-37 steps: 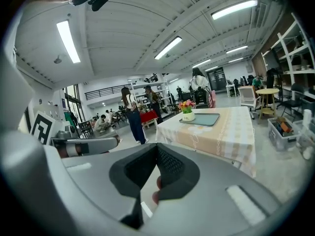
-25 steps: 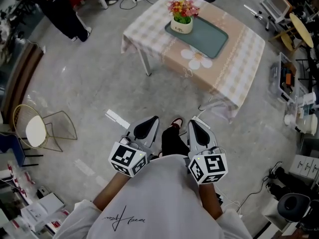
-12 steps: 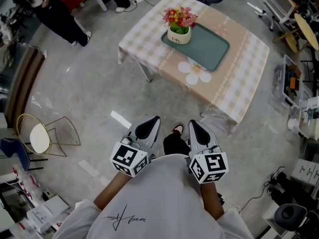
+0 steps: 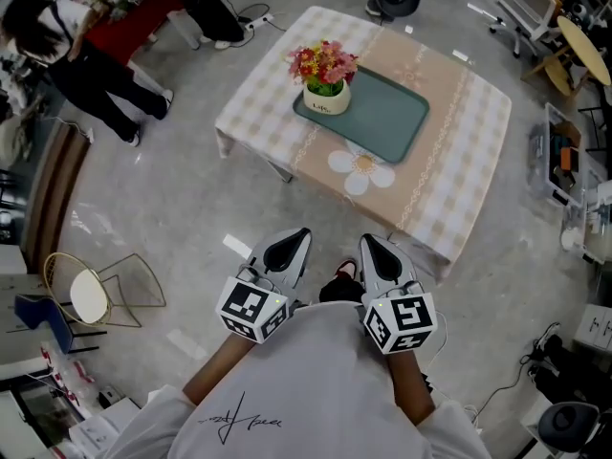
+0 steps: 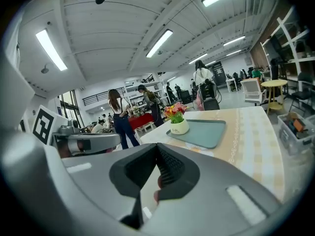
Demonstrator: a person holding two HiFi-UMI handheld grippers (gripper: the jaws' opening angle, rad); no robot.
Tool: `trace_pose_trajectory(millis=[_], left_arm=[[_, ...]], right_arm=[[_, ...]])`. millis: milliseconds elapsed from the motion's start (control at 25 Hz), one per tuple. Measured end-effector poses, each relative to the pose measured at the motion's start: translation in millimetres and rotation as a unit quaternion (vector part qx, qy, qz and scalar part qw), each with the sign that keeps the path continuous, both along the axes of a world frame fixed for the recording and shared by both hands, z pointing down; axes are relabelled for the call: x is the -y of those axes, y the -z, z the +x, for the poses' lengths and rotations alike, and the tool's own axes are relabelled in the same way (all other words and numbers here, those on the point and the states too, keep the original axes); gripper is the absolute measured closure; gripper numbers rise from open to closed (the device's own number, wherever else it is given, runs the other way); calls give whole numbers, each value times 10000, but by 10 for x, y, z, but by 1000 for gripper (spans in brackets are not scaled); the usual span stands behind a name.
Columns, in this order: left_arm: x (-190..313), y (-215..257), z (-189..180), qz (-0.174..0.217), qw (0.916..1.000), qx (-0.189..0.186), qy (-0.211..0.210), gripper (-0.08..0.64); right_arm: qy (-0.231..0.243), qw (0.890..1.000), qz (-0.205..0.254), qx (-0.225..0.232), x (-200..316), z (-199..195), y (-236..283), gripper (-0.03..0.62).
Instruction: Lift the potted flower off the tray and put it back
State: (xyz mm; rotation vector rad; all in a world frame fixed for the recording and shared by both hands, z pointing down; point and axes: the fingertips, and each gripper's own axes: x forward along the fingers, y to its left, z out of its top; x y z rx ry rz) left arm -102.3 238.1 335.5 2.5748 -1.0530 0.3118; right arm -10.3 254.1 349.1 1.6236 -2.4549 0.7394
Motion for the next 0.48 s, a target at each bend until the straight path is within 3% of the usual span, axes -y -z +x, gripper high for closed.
trace_pose_trajectory(millis=[480], left_arm=[[279,86,239,12,9998,-217,3,557]], right_arm=[[59,9999,-2,-89,212,164,-38,586]])
